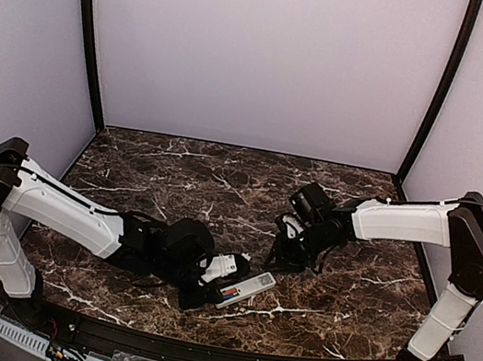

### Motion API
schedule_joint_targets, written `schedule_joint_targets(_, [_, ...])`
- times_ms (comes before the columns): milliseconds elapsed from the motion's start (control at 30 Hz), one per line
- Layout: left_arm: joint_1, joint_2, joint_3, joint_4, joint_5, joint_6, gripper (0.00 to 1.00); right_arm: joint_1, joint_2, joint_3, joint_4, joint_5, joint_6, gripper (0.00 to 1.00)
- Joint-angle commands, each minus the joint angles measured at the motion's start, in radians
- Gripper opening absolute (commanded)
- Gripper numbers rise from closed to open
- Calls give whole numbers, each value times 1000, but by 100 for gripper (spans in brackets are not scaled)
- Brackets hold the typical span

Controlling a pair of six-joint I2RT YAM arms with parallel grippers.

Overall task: Load the batteries into the remote control
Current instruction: Adjust the battery in the battery compartment.

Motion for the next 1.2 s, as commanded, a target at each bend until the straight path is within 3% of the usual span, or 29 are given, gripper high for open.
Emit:
schedule_joint_targets(0, [6, -100, -71, 14, -11, -62, 10, 3, 9, 58, -73, 47, -58, 27])
schedule_joint_targets(67, [6, -149, -122, 41, -39, -114, 16, 5, -1, 78, -87, 47, -77, 27])
schedule_joint_targets(200, [6, -249, -256, 150, -103, -201, 45, 39, -60, 53, -29, 5, -87, 29])
schedule_joint_targets(333, [-26, -250, -360, 328, -188, -83, 56, 113, -110, -4, 101, -41, -61, 32])
schedule_joint_targets(500, [-46, -139, -397, 561, -270, 24, 60, 158, -127, -74, 264, -125, 11, 33])
schedule_joint_targets(733, [-64, 72, -453, 929, -257, 112, 66, 161, -141, -112, 308, -134, 33, 34])
schedule_joint_targets(967, [-64, 137, -489, 1037, -154, 53, 66, 184, -187, -192, 385, -108, 71, 31])
schedule_joint_targets(1167, [-64, 175, -451, 965, -220, 1, 62, 215, -156, -220, 482, -158, 102, 30])
